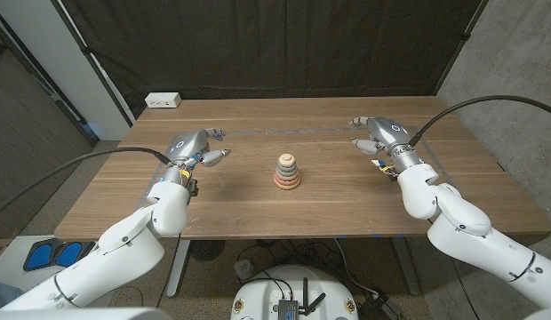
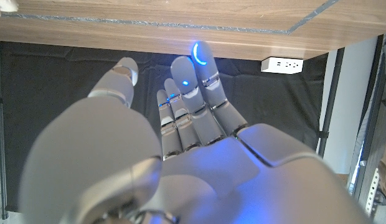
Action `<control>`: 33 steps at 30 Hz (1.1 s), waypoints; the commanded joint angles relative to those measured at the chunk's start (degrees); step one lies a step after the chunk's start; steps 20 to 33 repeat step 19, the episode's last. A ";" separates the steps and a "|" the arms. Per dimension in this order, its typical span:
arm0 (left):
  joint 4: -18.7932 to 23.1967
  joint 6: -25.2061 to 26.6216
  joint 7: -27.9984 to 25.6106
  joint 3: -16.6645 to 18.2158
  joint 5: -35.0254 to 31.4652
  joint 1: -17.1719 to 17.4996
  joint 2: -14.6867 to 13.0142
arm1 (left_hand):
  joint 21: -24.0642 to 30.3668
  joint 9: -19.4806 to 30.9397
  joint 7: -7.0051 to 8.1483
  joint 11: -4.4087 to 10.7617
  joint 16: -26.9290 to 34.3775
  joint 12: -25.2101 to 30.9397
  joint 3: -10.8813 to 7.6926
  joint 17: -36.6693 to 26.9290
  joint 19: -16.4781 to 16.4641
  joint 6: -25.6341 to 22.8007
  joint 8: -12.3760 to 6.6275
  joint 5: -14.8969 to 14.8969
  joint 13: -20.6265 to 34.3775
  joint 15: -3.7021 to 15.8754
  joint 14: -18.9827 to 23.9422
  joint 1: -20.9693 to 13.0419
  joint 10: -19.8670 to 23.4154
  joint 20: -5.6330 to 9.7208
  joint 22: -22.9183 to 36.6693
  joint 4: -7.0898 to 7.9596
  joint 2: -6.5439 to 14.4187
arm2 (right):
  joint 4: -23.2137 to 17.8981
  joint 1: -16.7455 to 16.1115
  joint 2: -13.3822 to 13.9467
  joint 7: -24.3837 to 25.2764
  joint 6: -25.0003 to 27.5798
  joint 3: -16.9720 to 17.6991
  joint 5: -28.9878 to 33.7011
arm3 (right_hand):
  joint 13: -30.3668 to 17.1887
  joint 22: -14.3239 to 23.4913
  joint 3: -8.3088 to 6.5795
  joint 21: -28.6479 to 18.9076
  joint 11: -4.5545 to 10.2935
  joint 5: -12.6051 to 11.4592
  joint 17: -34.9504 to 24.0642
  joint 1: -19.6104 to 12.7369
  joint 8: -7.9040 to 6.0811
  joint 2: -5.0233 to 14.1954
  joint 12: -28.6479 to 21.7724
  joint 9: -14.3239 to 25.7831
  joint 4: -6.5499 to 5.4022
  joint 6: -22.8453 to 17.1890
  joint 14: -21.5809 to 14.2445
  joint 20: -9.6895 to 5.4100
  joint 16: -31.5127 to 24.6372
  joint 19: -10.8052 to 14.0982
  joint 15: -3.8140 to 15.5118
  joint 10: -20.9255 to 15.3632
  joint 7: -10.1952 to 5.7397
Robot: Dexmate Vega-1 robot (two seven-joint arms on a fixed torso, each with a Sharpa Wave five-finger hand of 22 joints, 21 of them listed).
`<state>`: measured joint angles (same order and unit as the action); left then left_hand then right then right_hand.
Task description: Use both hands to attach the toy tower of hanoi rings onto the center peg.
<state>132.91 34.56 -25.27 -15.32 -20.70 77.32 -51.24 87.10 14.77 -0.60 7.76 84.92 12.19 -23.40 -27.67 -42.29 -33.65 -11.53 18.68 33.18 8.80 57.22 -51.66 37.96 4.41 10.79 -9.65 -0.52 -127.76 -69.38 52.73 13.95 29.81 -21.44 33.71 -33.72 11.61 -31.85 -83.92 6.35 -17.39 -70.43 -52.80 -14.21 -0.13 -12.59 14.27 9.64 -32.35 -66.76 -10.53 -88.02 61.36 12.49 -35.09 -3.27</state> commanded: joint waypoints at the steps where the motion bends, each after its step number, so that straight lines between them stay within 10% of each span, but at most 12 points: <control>1: -2.22 1.41 -0.77 -4.30 -1.05 -4.36 1.80 | 0.21 0.19 0.03 -0.17 0.27 -0.03 -0.28 -0.30 0.13 0.33 -0.04 0.30 0.11 3.69 0.13 -0.22 -0.19 7.44 0.24 0.02 -0.52 | 3.71 -1.43 2.34 5.17 -3.53 0.85 -1.68 | -0.29 0.36 -0.27 -0.46 0.05 -0.21 -0.13 0.39 -0.36 -0.13 0.15 0.13 -0.23 -0.63 -0.29 -2.03 -0.10 -0.05 -0.12 -0.08 -0.10; 33: -6.35 -6.69 -1.82 -1.61 3.54 -4.03 0.61 | 0.29 0.17 0.05 -0.11 0.30 -0.03 -0.33 -0.16 0.19 0.34 -0.10 0.28 0.01 3.70 0.10 -0.31 -0.34 7.43 0.23 0.05 -0.55 | 4.39 1.99 -1.76 6.74 3.69 -4.95 2.87 | -0.80 0.35 -0.49 -0.53 0.84 -0.36 -0.18 -0.26 -0.57 -0.31 -0.06 0.27 0.17 -1.17 -0.17 -2.06 -0.36 -0.69 -0.11 -0.72 -0.62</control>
